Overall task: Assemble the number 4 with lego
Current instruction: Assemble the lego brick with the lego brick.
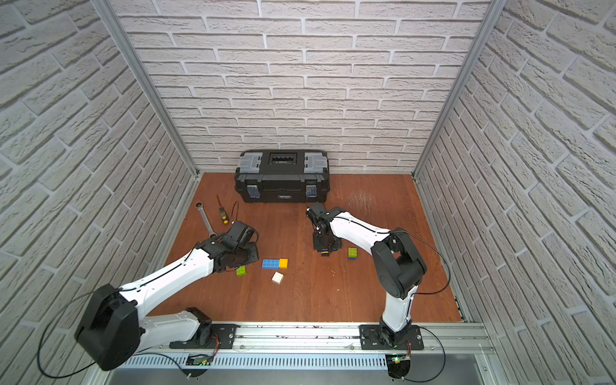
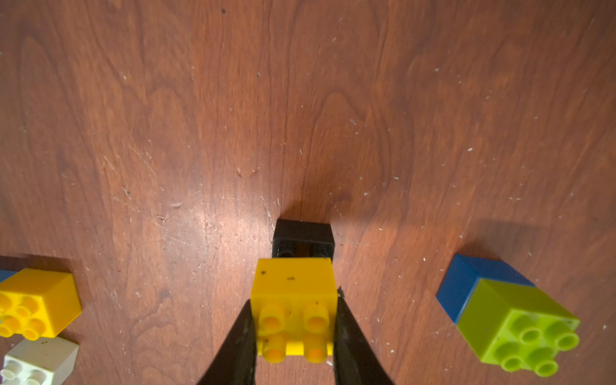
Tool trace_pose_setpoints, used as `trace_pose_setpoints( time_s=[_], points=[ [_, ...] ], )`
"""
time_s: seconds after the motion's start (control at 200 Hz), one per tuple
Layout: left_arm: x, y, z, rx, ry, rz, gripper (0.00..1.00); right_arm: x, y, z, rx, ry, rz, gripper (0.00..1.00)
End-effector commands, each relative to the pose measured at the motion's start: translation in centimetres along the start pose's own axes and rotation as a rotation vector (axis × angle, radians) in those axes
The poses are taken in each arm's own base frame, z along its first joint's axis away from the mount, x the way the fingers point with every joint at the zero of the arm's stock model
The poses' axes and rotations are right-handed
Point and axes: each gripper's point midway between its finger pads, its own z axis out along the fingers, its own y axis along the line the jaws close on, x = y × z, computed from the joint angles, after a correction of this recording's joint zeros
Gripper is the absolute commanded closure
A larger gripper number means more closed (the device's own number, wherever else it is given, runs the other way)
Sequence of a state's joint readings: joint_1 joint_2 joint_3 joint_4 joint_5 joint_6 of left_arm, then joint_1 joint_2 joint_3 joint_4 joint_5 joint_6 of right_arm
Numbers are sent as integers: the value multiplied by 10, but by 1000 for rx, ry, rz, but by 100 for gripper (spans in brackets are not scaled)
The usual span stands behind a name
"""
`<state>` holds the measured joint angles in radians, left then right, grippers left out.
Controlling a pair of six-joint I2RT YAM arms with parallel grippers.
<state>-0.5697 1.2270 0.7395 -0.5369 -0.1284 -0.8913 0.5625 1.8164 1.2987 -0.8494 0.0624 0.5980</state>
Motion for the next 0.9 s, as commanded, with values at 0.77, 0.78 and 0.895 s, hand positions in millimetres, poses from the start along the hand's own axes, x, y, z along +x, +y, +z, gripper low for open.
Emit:
trace_pose_setpoints(
  time_s=[0.77, 0.78, 0.895],
  points=[
    [-1, 4, 0, 11, -12, -9, 77, 28, -32, 91, 156, 256, 73, 98],
    [-1, 4, -1, 12, -13, -11, 77, 30, -33, 94, 157, 266, 74, 98],
    [-1, 8, -3, 10, -19, -18, 77, 45, -42, 115, 203, 339, 59, 98]
  ],
)
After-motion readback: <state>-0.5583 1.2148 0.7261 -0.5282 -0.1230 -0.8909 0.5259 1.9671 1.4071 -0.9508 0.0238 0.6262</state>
